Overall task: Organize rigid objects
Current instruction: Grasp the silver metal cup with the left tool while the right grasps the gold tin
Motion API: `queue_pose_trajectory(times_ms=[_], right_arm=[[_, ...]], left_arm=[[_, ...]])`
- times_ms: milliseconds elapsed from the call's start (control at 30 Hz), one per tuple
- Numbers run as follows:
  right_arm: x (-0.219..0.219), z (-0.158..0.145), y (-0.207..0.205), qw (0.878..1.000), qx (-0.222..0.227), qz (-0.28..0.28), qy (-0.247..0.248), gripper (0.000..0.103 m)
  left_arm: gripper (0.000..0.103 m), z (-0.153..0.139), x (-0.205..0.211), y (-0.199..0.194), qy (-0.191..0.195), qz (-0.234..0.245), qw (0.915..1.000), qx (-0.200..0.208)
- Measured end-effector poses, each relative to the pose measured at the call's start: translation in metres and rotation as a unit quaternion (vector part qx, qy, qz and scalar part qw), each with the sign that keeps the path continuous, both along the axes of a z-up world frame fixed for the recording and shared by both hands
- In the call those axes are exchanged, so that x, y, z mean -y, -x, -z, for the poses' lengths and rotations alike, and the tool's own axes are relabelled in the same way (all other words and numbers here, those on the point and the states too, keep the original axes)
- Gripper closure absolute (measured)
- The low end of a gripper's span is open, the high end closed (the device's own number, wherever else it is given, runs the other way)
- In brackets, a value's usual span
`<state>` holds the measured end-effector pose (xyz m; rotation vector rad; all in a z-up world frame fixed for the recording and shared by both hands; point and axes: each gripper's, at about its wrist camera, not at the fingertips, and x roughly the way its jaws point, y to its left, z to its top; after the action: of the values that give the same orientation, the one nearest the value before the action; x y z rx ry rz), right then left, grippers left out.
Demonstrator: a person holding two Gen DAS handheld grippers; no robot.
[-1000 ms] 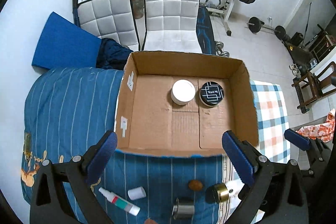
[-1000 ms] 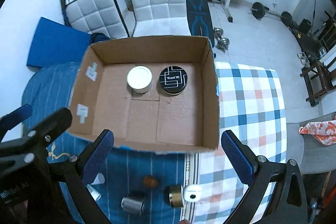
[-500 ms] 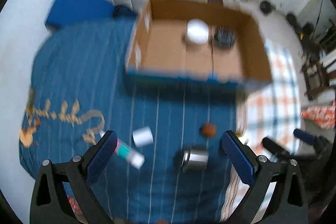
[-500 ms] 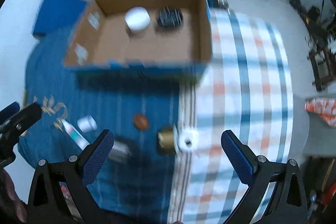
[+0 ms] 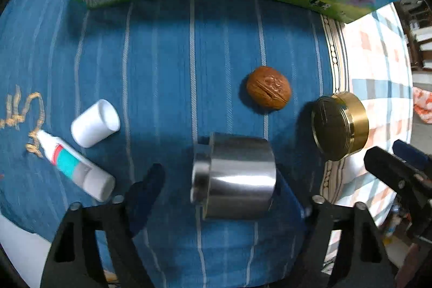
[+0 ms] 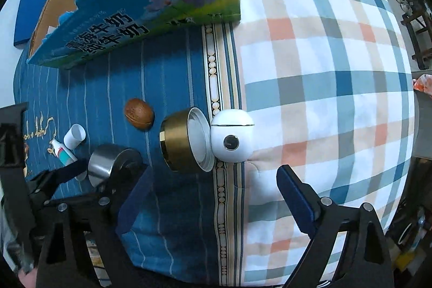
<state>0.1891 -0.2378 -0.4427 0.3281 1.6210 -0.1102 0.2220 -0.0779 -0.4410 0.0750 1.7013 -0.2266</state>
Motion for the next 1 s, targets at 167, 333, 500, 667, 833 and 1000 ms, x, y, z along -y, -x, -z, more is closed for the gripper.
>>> queue_pose_trajectory(times_ms=[167, 333, 500, 667, 833, 1000], right_arm=[[-0.008, -0.001, -0.001, 1.000, 0.004, -0.016, 0.007, 0.009], [-0.018, 0.004, -0.007, 1.000, 0.000, -0.025, -0.008, 0.010], [-0.037, 0.021, -0.015, 0.999, -0.015, -0.041, -0.030, 0.036], [-0.063, 0.017, -0.014, 0.994, -0.005, -0.071, -0.084, 0.037], [-0.051, 0.011, -0.020, 0.996, 0.011, -0.036, -0.085, 0.035], [-0.053, 0.034, -0.029, 0.997, -0.011, -0.033, -0.070, 0.033]], left_arm=[[0.027, -0.009, -0.034, -0.005, 0.037, -0.056, 0.9977, -0.002], [0.025, -0.014, -0.062, -0.010, 0.025, -0.083, 0.9962, 0.007], [0.025, -0.011, -0.073, -0.006, 0.023, -0.097, 0.9950, -0.006], [0.027, -0.009, -0.086, 0.004, 0.030, -0.115, 0.9929, -0.008], [0.027, -0.014, -0.084, 0.004, 0.033, -0.121, 0.9921, -0.006], [0.027, -0.004, -0.071, 0.003, 0.033, -0.109, 0.9930, -0.031]])
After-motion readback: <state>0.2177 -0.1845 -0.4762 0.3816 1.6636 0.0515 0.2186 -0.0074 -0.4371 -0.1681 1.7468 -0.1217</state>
